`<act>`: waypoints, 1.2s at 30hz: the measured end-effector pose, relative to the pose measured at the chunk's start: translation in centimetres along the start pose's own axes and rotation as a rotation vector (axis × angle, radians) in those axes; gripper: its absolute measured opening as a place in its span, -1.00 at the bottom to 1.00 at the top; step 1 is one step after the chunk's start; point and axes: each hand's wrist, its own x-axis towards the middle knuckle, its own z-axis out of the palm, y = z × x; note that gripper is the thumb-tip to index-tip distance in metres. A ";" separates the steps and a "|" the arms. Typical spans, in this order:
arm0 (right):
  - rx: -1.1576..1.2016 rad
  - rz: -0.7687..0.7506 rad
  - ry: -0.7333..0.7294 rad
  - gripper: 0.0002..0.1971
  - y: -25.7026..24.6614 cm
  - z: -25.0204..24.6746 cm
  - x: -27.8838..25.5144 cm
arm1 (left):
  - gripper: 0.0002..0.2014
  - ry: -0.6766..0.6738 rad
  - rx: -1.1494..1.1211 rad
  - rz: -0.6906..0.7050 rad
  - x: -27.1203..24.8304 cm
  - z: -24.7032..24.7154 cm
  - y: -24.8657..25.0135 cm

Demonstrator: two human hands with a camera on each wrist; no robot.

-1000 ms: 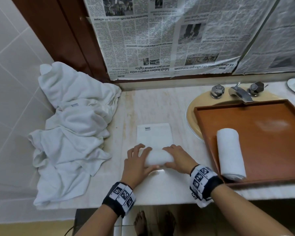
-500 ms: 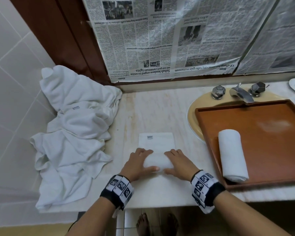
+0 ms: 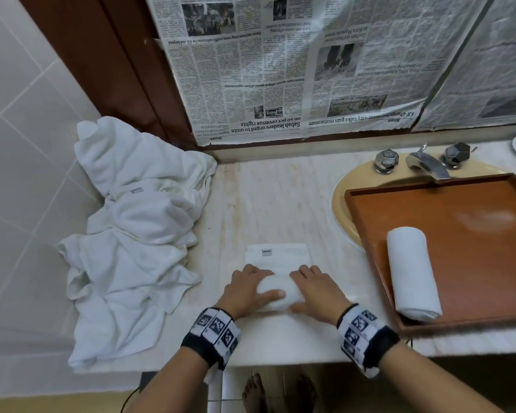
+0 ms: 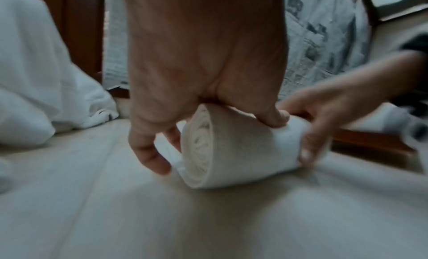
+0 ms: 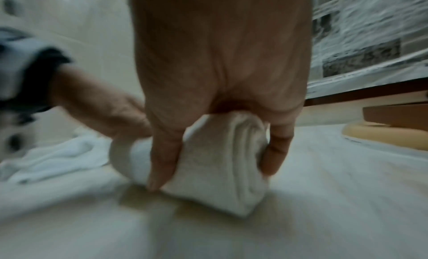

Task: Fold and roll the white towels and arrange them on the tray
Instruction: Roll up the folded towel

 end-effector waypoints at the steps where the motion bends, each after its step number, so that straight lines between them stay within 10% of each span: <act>1: 0.051 0.002 -0.060 -0.34 0.4 -0.8 0.4 | -0.22 0.047 0.089 0.007 -0.3 0.5 -0.3; 7: 0.227 0.014 -0.249 -0.24 0.8 -2.4 0.8 | -0.10 0.084 0.161 0.065 -1.2 1.7 -1.4; 15: -0.113 -0.030 0.247 -0.25 -1.1 1.8 -1.0 | -0.18 -0.083 -0.021 0.059 1.4 -1.6 -0.8; 20: 0.177 0.014 -0.028 -0.34 0.7 -2.3 1.5 | -0.17 0.255 0.125 0.142 0.1 0.7 -1.0; 30: -0.174 0.038 0.063 -0.11 -2.3 0.1 -2.2 | -0.13 -0.156 -0.071 0.061 1.3 -1.1 -1.3; 36: 0.113 0.043 -0.195 -0.17 -0.6 -3.1 1.3 | 0.06 -0.076 -0.006 -0.084 1.5 -1.4 -0.9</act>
